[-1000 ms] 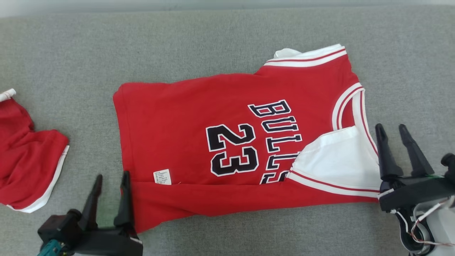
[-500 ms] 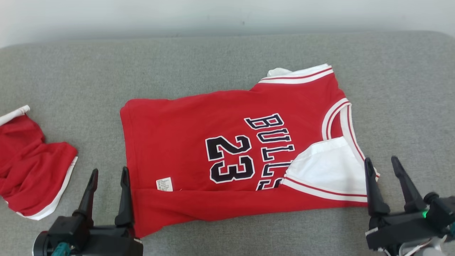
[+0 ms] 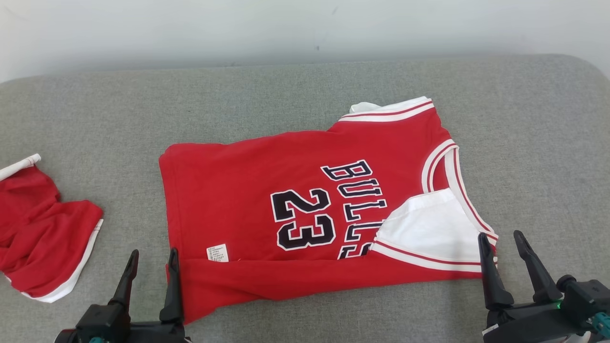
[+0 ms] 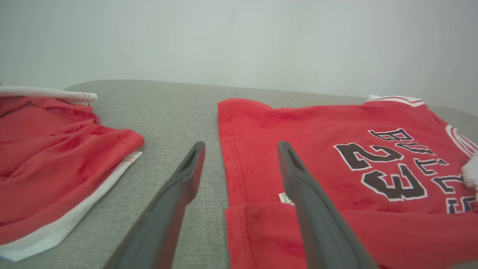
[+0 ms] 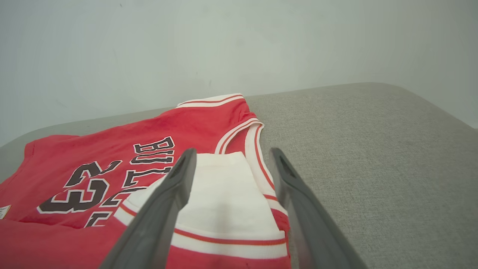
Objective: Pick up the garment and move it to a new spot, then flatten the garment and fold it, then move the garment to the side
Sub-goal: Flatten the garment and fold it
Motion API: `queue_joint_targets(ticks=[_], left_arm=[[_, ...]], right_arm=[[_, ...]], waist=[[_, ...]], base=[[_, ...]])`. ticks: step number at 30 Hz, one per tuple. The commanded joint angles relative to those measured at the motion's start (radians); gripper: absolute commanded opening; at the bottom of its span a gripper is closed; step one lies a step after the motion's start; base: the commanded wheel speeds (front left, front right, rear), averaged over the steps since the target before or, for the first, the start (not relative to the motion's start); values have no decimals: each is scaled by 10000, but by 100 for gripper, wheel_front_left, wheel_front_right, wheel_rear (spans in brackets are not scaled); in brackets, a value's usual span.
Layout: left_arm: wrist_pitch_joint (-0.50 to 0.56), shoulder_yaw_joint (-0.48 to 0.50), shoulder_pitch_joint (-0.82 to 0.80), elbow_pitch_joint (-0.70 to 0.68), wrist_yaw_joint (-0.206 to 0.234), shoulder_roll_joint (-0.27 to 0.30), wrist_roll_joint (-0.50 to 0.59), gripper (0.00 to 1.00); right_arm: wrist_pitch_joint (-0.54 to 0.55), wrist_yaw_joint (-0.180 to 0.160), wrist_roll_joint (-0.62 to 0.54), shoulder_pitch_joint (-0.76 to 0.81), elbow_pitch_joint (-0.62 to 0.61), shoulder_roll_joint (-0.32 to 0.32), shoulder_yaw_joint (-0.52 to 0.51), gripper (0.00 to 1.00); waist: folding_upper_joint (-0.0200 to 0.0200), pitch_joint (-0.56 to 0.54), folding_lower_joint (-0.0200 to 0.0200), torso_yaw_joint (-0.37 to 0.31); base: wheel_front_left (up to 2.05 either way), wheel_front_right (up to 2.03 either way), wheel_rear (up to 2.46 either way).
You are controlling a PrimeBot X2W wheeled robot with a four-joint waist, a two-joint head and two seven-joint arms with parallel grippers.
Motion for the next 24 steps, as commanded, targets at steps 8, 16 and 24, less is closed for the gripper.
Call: queue_joint_targets(ticks=[8, 16, 24], left_arm=[[121, -138, -173, 506, -129, -99, -69, 100], [1011, -252, -29, 1196, -371, -411, -859, 100], [1577, -134, -281, 1932, -670, -659, -1723, 100]], right_arm=[[441, 4, 104, -49, 144, -28, -164, 100], [786, 4, 469, -258, 1272, -361, -379, 100], [832, 4, 1229, -1025, 2591, -548, 149, 100]], waist=[[0, 87, 1, 129], [0, 405, 1, 222], [0, 676, 1, 254]], base=[[0, 0, 0], [0, 0, 0], [0, 0, 0]])
